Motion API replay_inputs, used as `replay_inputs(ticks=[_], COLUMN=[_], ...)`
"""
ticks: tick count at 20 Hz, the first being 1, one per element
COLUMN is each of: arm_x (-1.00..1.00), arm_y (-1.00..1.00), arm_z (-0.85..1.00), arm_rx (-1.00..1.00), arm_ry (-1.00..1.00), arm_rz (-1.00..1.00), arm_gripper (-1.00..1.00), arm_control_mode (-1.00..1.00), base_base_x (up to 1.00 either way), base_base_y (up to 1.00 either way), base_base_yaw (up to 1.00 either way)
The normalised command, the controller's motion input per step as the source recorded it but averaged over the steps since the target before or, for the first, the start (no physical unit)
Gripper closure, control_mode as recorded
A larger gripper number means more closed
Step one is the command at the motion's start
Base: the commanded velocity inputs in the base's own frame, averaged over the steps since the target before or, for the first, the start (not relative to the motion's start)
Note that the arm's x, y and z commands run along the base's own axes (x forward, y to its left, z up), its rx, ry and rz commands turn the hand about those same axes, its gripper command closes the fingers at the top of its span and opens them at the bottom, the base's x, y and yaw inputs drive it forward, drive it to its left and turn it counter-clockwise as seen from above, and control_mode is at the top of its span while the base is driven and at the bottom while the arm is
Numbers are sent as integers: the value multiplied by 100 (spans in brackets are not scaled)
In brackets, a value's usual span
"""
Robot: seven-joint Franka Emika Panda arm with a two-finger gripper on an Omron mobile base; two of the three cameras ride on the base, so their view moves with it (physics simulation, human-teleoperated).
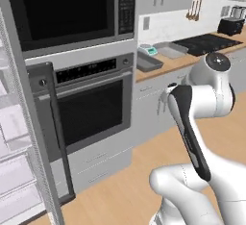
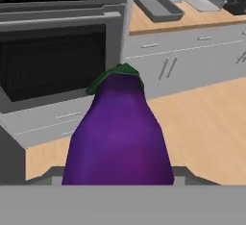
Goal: Place one eggplant and one steak in each tupperware on the nearby counter, to pack two identical lunches.
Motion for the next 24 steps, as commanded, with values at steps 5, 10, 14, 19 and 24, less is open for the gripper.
replay_inputs(ticks=[5, 10, 14, 19, 24], arm_x=[0, 0, 0, 0, 0], arm_y=[0, 0, 0, 0, 0], arm_z=[0, 0, 0, 0, 0], arm_rx=[0, 0, 0, 0, 0], arm_ry=[0, 0, 0, 0, 0], arm_rz=[0, 0, 0, 0, 0], arm_gripper=[100, 100, 100, 100, 100], arm_control_mode=[100, 100, 100, 100, 100], base_base_x=[65, 98, 100, 100, 100], base_base_y=[-75, -93, -63, -44, -21], base_base_yaw=[-21, -11, 1, 27, 51])
